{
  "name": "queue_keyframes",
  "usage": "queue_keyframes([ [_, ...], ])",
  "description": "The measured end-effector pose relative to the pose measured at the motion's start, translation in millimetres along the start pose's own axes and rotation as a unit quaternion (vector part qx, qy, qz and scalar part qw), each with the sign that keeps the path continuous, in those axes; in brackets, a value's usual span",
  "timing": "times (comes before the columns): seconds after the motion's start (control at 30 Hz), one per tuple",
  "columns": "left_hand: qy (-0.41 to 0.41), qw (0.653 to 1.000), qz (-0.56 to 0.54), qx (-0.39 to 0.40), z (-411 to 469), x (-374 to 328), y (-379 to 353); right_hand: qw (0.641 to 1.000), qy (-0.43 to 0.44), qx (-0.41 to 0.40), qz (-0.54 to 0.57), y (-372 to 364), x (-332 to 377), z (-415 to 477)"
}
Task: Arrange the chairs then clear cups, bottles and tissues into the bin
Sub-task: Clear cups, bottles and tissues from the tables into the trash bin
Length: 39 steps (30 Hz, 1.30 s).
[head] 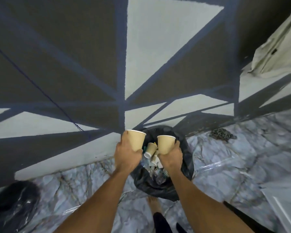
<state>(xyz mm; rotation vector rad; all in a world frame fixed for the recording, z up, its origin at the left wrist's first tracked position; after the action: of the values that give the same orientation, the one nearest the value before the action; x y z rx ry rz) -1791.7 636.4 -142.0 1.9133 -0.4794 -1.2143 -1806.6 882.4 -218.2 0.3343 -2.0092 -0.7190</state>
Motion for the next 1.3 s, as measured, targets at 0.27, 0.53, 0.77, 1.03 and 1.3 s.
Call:
queue_keyframes([
  [0.27,-0.012,0.995,0.042,0.086,33,-32,-90,0.986,-0.143,0.052,-0.066,7,-81,69],
  [0.53,-0.017,0.988,0.073,0.139,45,-45,-139,0.987,-0.123,0.077,-0.070,14,-78,102],
  [0.77,-0.049,0.979,0.091,0.178,52,-73,-173,0.989,-0.109,0.083,-0.062,17,-70,113],
  [1.03,-0.021,0.983,0.052,0.176,36,-41,-153,0.985,-0.076,0.126,-0.092,5,-55,101],
  [1.3,0.063,0.991,0.012,0.120,2,29,-85,0.957,0.055,0.229,-0.169,-58,10,37],
])
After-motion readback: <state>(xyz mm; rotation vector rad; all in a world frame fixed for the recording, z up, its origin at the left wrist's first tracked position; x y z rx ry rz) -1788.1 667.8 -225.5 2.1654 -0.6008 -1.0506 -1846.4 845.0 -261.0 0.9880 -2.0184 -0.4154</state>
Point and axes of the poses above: each hand's wrist, its own z-axis towards the middle knuckle, its own y-axis out of the back of the hand, x = y × z, the point moved 10 cm from there along z, towards the middle knuckle, and after that the axes turned 4 degrees about z, right-handed, at the moved point
